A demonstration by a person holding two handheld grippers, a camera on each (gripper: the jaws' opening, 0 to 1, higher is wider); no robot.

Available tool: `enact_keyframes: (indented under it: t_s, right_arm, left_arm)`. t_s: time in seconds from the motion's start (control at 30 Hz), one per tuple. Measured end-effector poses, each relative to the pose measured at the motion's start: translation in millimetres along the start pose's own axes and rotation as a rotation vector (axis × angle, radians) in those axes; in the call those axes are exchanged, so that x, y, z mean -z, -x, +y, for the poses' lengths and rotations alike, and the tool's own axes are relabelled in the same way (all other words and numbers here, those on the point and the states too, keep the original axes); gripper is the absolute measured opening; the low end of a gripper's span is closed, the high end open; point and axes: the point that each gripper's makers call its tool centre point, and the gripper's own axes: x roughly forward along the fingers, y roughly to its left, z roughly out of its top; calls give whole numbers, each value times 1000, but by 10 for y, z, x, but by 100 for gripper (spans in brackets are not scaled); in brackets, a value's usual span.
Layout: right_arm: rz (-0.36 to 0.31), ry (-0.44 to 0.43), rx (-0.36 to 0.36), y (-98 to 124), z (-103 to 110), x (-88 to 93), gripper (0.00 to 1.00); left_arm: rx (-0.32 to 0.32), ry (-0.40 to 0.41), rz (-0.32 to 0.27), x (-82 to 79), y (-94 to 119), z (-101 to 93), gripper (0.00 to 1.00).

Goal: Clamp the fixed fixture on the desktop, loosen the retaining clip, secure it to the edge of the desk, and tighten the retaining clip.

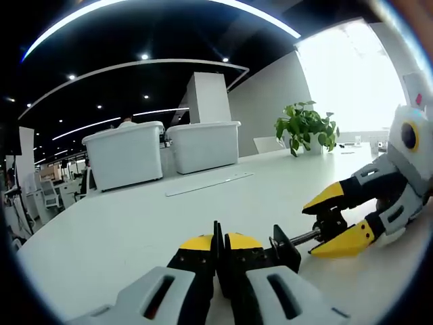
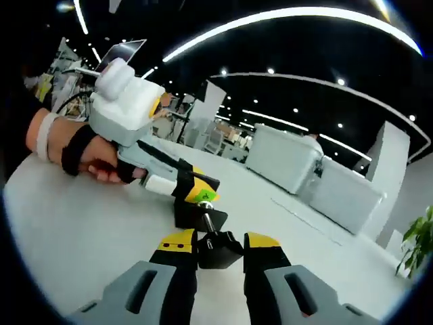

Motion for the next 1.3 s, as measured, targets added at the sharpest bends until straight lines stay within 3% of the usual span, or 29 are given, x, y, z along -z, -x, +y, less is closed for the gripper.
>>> enact_keyframes:
  t_s: [0.13, 0.23, 0.73, 0.87, 0.97, 1.07, 1.1, 1.13, 1.17, 1.3]
  right_arm:
    - [-20, 162, 30, -11, -11, -18, 24]
    - [-20, 196, 43, -25, -13, -23, 24]
    - [-21, 192, 47, -1, -54, -52, 25]
    - [-11, 76, -20, 15, -9, -42, 29]
    - [1, -110, -44, 4, 3, -80, 34]
    - [-7, -426, -65, 8, -80, -149, 41]
    - [-2, -600, -101, 21, -79, -162, 46]
    - [-3, -680, -128, 24, -66, -168, 50]
    - [-7, -821, -165, 31, -62, -181, 51]
    - [20, -1006, -151, 20, -132, -12, 44]
  left_arm:
    - [-2, -1, 4, 7, -3, 2, 6]
    - [-3, -1, 3, 7, -3, 5, 6]
    - [-6, -13, 4, 6, 2, -2, 6]
    - [-7, -14, 4, 3, 7, -7, 6]
    - [-7, -15, 4, -2, 10, -9, 6]
    - [-8, -14, 4, -2, 0, 0, 6]
    - [-8, -14, 4, -4, -11, 8, 6]
    - [-7, -14, 4, -5, -14, 9, 6]
    - [-7, -14, 4, -6, -15, 10, 6]
    - [-7, -12, 4, -11, -77, 62, 6]
